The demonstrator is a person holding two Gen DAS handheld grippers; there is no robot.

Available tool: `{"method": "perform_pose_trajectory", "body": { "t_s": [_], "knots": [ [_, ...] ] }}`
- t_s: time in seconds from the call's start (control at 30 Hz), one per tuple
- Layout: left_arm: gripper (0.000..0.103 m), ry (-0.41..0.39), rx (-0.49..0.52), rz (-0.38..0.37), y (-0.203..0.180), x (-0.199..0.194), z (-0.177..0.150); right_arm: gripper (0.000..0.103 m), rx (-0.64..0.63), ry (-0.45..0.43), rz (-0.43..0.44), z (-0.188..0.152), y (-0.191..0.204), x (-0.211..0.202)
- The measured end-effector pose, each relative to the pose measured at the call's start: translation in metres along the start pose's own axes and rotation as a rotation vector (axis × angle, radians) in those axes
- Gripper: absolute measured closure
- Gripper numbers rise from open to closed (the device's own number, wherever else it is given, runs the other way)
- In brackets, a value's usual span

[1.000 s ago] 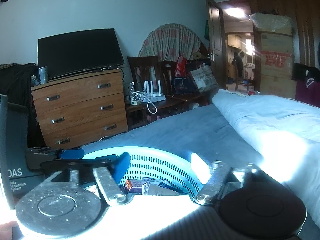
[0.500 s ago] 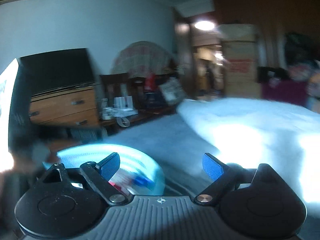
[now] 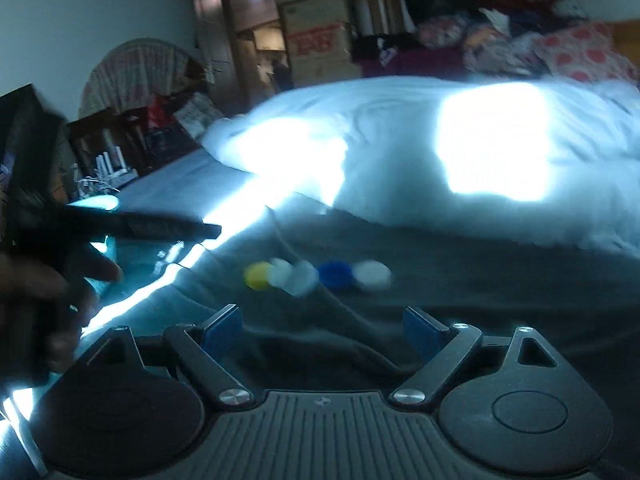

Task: Organize objects
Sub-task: 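Grasp the yellow cap with the left tool while the right tool grasps a white cap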

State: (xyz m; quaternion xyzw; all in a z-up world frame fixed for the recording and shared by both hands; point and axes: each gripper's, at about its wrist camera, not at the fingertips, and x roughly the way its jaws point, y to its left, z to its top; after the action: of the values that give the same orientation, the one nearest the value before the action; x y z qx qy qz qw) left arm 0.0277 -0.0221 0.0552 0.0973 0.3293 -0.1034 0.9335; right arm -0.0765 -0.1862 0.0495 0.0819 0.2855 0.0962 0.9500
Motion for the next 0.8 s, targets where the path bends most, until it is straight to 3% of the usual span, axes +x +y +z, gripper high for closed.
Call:
{"method": "perform_pose_trajectory", "body": {
  "t_s": [0.1,0.2,0.5,0.53,0.57,0.7,0.8],
  "knots": [
    [0.044,0.061,0.033,-0.014,-0.008,0.034,-0.018,0.014,0.017,0.006,-0.017,-0.008,-0.014,0.004],
    [0.044,0.084,0.036,-0.001,0.002,0.05,-0.027,0.014,0.028,0.011,-0.03,-0.013,-0.025,0.011],
    [0.044,0.007,0.019,-0.039,-0.001,0.07,-0.02,0.015,0.043,0.016,-0.04,-0.01,-0.029,0.04],
    [0.048,0.006,0.014,-0.038,-0.002,0.071,-0.021,0.015,0.041,0.014,-0.036,-0.008,-0.028,0.039],
    [0.062,0.005,0.006,-0.036,-0.001,0.071,-0.022,0.016,0.038,0.01,-0.031,-0.006,-0.026,0.043],
    [0.063,-0.008,-0.074,-0.016,0.009,0.06,-0.027,0.019,-0.003,-0.008,-0.021,0.008,-0.02,0.063],
    [0.063,-0.01,-0.125,0.004,0.016,0.048,-0.031,0.026,-0.067,0.034,-0.032,0.018,-0.019,0.099]
  ]
}}
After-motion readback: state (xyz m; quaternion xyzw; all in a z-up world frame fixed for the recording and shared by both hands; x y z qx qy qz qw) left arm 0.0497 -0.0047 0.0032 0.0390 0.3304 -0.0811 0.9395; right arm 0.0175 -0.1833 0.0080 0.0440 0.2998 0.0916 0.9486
